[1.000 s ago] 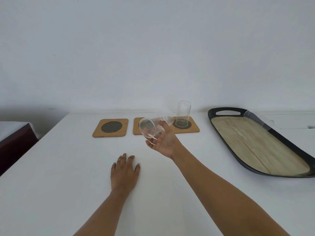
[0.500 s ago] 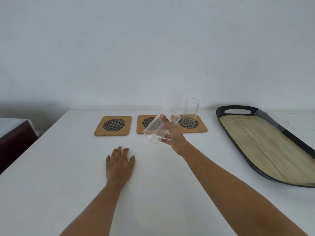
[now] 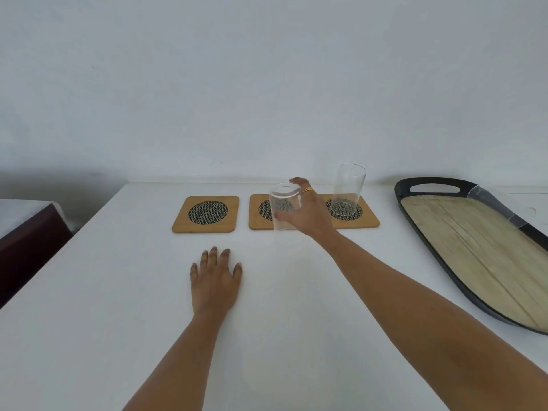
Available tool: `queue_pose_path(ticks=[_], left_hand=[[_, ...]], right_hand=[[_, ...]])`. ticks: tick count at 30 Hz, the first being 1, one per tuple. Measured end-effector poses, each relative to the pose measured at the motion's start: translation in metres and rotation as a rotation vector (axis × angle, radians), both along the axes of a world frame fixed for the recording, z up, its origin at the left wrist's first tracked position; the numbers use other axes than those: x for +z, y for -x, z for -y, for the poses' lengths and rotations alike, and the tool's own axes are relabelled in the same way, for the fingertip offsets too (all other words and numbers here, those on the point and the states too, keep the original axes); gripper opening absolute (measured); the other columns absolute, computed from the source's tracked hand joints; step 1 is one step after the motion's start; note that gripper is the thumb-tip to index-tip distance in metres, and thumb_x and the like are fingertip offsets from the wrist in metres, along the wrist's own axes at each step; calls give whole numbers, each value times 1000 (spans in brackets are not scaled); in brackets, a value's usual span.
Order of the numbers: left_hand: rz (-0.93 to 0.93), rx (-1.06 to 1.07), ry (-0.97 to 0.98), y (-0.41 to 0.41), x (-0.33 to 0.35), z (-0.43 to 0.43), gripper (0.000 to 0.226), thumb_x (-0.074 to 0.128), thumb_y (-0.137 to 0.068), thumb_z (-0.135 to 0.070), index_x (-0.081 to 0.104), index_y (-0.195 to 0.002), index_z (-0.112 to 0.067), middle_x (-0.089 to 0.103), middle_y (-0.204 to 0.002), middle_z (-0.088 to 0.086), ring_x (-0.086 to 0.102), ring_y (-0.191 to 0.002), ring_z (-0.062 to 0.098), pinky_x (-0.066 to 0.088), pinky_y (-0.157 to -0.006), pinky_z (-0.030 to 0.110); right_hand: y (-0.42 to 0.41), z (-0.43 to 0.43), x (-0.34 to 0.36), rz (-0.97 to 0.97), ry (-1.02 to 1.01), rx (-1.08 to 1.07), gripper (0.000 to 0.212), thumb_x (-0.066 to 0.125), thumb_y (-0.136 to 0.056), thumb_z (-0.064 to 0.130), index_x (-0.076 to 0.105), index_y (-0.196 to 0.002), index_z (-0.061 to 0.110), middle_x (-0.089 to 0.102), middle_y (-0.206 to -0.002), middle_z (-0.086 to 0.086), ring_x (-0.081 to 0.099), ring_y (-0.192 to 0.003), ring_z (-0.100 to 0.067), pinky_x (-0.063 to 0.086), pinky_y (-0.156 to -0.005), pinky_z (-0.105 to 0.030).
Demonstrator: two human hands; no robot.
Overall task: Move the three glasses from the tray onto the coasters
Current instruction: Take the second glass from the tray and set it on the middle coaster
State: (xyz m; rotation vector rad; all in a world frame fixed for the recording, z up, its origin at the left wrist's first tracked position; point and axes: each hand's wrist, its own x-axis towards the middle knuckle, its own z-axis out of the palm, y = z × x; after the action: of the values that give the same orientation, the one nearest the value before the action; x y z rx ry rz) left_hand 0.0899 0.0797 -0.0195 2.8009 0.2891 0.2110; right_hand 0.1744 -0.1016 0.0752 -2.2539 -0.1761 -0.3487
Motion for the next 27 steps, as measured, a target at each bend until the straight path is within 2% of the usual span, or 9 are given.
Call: queue_pose_path(ticks=[3,6,9,16,22,27], left_hand=[[-4,2,-16,0,0,1,53,29,-97,-44,25,-146,-22,21,-157,4,13,-147,21,11,-120,44],[-11,-3,-39,1,0,2,54,27,-97,-44,23,-147,-22,19,-158,5,12,-147,22,11,-119,44],[-14,-3,-47,1,-2,1,55,26,-98,-44,21,-147,-21,18,-158,5,11,-147,22,10,-120,44],[2,0,-50,1,-4,2,54,26,-98,-44,22,-147,-22,19,-158,5,11,-147,21,9,-119,44],[15,4,-30,0,-5,2,54,27,-97,-44,24,-147,-22,20,-158,5,12,-147,21,9,-119,43],[18,13,-44,0,-7,1,54,27,-97,-44,23,-147,-23,20,-158,4,12,-147,20,9,-119,43]], right_hand=[[-9,-6,6,18,51,-2,81,83,-61,29,40,-127,13,58,-115,-7,56,-105,-32,47,-86,-37],[-20,-14,10,14,21,-31,81,84,-60,26,39,-126,8,51,-120,-9,56,-107,-30,45,-86,-36],[-34,-21,13,17,98,-71,79,82,-63,28,41,-126,5,44,-127,-8,55,-110,-28,41,-83,-32],[-62,-29,15,1,172,-29,71,71,-79,27,36,-139,18,40,-136,-12,51,-117,-31,39,-97,-35],[-79,-31,8,-67,274,17,65,62,-87,26,32,-144,16,25,-150,-14,39,-132,-32,32,-107,-36],[-86,-31,3,-88,281,13,62,57,-91,23,29,-146,15,15,-156,-15,32,-138,-32,29,-110,-37]])
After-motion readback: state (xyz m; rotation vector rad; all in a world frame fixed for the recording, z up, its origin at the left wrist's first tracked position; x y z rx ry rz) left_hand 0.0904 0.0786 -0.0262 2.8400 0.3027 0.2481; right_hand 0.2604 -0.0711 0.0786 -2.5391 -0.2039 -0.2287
